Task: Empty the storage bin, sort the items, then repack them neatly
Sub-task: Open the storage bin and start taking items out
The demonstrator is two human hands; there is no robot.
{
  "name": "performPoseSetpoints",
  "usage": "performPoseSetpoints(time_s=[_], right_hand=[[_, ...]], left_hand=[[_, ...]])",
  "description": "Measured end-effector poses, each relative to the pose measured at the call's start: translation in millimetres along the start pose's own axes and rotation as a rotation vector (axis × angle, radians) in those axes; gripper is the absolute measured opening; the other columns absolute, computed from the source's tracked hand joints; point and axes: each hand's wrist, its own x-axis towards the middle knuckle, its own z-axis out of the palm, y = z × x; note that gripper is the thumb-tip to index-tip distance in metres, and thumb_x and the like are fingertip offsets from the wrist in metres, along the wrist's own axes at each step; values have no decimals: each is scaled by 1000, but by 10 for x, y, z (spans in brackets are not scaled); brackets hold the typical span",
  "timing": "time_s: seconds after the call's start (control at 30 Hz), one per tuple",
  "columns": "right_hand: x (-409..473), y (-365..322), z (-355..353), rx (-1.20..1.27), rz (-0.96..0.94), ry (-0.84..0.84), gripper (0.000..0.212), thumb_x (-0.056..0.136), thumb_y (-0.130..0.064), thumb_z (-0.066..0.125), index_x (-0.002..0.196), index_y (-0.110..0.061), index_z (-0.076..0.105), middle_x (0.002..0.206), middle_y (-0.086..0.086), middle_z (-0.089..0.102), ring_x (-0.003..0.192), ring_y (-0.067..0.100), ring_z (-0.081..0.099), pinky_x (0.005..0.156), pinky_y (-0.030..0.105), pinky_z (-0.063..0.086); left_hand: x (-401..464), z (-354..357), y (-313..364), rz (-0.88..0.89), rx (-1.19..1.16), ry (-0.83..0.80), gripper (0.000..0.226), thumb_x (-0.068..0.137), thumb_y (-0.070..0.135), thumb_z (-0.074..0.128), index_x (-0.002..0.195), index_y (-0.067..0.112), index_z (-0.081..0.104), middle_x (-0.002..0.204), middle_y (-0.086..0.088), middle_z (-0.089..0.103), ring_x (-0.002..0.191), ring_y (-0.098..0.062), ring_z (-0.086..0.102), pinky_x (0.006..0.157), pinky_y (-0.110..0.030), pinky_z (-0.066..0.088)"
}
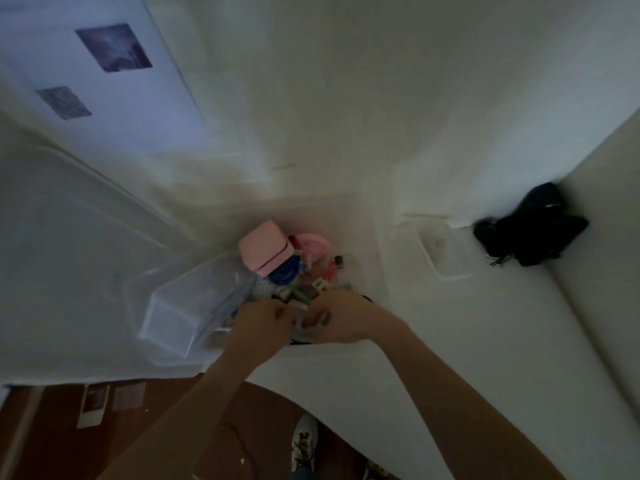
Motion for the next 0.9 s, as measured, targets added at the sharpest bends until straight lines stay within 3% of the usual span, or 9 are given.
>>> performPoseSetpoints(time_s=[0.13,0.2,0.3,0.37,0.47,0.53,0.7,0.8,0.9], right_hand=[[-396,73,-82,247,-43,252,17,76,-19,77,93,-24,76,94,-3,73,84,15,68,79,35,57],[-609,147,-126,335,-54,396,23,72,-22,81,91,-29,72,92,-9,69,82,12,67,75,37,56],[-958,251,-209,307,-92,768,17,77,-22,79,91,-27,71,94,-11,65,83,9,64,70,33,53],[-1213,316,-259,257,-101,1040,12,82,-13,78,91,-20,74,92,-7,67,83,10,64,68,30,53],[-1563,497,-207,160,-43,1271,14,80,-6,79,91,-13,76,93,-4,68,84,13,66,71,28,54],[-1732,709,-87,154,17,1299,16,76,-4,81,89,-12,76,93,-3,68,85,13,66,71,29,55],[-1848,1321,464,79,120,1201,18,72,-2,83,84,-16,78,89,-6,67,85,13,65,75,27,53],[-1724,1686,805,-16,182,1068,25,67,0,85,82,-19,78,87,-8,67,85,14,62,71,24,52],[-1523,1846,1068,-31,288,939,27,62,-2,87,77,-21,76,101,-5,64,97,18,59,66,27,55]], left_hand=[[-61,-264,336,-66,-237,225,30,92,19,61,64,17,73,68,1,71,66,-16,67,68,-34,55],[-93,-361,565,22,-246,294,35,95,25,60,62,29,70,67,12,71,65,-6,67,68,-25,54],[-162,-441,990,178,-388,279,28,96,26,60,71,29,72,67,16,71,64,1,67,62,-10,50],[-207,-432,1249,249,-530,209,13,95,24,62,89,28,73,82,15,73,74,0,70,67,-16,55],[-258,-249,1535,377,-581,247,19,95,19,63,110,28,67,109,11,67,91,-3,68,73,-17,55],[-294,-12,1648,402,-553,297,18,96,17,61,109,27,65,109,8,62,91,-5,67,72,-17,55],[-282,1007,1644,387,-416,93,21,102,21,48,120,26,58,119,13,57,100,-4,62,84,-26,52],[-48,1662,1635,353,-195,161,39,99,21,34,132,10,52,133,-6,54,118,-21,56,101,-32,47],[312,2076,1692,251,-5,152,59,89,14,49,145,0,37,152,-18,36,139,-33,36,114,-38,36]])
